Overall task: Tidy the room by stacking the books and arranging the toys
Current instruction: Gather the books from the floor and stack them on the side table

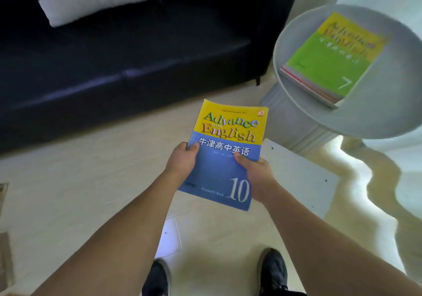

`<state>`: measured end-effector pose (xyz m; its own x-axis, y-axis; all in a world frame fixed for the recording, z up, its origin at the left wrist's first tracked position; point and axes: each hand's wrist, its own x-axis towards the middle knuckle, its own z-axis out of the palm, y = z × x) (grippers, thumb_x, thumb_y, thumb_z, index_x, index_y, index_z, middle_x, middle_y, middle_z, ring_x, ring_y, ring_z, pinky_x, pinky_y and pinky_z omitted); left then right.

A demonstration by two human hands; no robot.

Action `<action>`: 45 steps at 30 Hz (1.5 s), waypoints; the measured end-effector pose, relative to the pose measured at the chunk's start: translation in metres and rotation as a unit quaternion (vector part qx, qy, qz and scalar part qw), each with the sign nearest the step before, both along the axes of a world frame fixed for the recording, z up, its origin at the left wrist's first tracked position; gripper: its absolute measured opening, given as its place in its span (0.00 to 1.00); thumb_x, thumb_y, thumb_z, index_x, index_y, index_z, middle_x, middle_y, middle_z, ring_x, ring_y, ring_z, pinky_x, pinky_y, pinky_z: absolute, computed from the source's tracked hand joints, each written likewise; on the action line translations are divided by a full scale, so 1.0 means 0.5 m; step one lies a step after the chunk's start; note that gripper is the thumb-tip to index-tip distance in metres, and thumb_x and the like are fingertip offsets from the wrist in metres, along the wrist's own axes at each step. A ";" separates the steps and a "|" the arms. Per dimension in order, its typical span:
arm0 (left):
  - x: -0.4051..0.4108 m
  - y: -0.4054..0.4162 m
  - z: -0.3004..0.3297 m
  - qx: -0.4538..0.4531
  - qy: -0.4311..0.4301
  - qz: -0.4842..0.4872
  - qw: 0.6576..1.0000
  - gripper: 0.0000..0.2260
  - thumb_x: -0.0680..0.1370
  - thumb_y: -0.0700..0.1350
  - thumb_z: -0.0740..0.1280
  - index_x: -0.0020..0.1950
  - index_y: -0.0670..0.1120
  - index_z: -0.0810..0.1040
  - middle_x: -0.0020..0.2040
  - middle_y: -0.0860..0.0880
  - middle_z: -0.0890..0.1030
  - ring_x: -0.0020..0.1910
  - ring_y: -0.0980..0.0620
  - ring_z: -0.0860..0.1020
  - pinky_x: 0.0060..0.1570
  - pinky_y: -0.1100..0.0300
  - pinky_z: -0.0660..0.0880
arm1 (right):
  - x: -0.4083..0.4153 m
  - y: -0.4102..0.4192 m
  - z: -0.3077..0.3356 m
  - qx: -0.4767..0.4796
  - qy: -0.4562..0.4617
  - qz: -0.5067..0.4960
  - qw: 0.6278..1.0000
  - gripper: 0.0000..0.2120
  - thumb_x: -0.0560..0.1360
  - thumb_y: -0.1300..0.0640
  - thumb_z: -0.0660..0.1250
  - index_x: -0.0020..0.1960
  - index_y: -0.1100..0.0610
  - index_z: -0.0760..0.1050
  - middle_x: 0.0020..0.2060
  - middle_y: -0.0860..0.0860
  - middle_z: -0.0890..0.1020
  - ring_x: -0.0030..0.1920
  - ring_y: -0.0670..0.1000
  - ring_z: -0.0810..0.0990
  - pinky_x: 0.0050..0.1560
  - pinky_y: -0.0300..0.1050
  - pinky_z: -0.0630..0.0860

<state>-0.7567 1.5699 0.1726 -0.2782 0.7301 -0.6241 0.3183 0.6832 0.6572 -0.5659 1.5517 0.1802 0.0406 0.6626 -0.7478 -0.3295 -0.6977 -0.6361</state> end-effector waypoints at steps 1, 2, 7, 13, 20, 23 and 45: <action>0.039 0.010 0.057 0.001 0.012 -0.010 1.000 0.16 0.82 0.55 0.60 0.54 0.42 0.77 0.51 0.45 0.80 0.50 0.43 0.77 0.48 0.51 0.71 | 0.039 0.003 0.057 -0.005 0.005 -0.009 1.000 0.11 0.74 0.63 0.71 0.56 0.63 0.80 0.50 0.61 0.85 0.47 0.61 0.85 0.48 0.60 0.82; 0.071 0.015 0.102 0.002 0.017 -0.015 1.000 0.16 0.82 0.54 0.60 0.53 0.43 0.77 0.50 0.45 0.80 0.49 0.44 0.77 0.47 0.52 0.70 | 0.068 0.004 0.102 -0.009 0.010 -0.017 1.000 0.11 0.74 0.63 0.71 0.56 0.63 0.80 0.50 0.61 0.85 0.47 0.62 0.85 0.47 0.59 0.82; 0.234 0.055 0.310 0.007 0.012 -0.038 0.999 0.13 0.83 0.52 0.60 0.46 0.45 0.75 0.43 0.48 0.78 0.41 0.49 0.75 0.40 0.55 0.68 | 0.226 0.027 0.298 -0.021 -0.008 -0.025 0.999 0.08 0.74 0.62 0.72 0.53 0.60 0.81 0.48 0.59 0.86 0.48 0.62 0.85 0.53 0.62 0.80; 0.403 0.137 0.474 0.023 0.032 -0.064 0.997 0.16 0.80 0.56 0.61 0.48 0.44 0.78 0.46 0.45 0.81 0.48 0.42 0.80 0.48 0.50 0.75 | 0.399 0.092 0.457 -0.017 -0.096 0.020 0.995 0.12 0.75 0.68 0.60 0.46 0.56 0.79 0.44 0.55 0.83 0.42 0.56 0.81 0.44 0.46 0.78; 0.523 0.306 0.458 0.032 0.069 -0.121 0.990 0.10 0.74 0.48 0.60 0.45 0.43 0.75 0.48 0.42 0.79 0.48 0.39 0.78 0.47 0.48 0.75 | 0.511 0.201 0.447 -0.060 -0.213 0.112 0.969 0.11 0.72 0.65 0.59 0.50 0.63 0.77 0.44 0.61 0.82 0.43 0.60 0.82 0.43 0.54 0.80; 0.572 0.383 0.418 0.032 0.090 -0.157 0.983 0.07 0.80 0.45 0.60 0.47 0.43 0.73 0.48 0.43 0.77 0.48 0.41 0.76 0.43 0.52 0.69 | 0.540 0.265 0.432 -0.050 -0.269 0.120 0.955 0.06 0.75 0.65 0.59 0.46 0.61 0.75 0.41 0.57 0.80 0.44 0.58 0.79 0.45 0.52 0.77; 0.635 0.694 0.108 0.150 0.218 -0.292 0.919 0.15 0.83 0.45 0.59 0.68 0.49 0.75 0.58 0.45 0.74 0.48 0.48 0.72 0.52 0.55 0.70 | 0.530 0.526 0.160 -0.074 -0.347 -0.013 0.935 0.16 0.76 0.66 0.62 0.63 0.59 0.67 0.59 0.57 0.72 0.58 0.58 0.73 0.57 0.51 0.73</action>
<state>-0.4392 1.9168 0.2265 0.0410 0.9556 -0.2918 0.8510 0.1196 0.5114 -0.3008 1.8146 0.2601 0.5649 0.5466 -0.6181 0.1099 -0.7922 -0.6002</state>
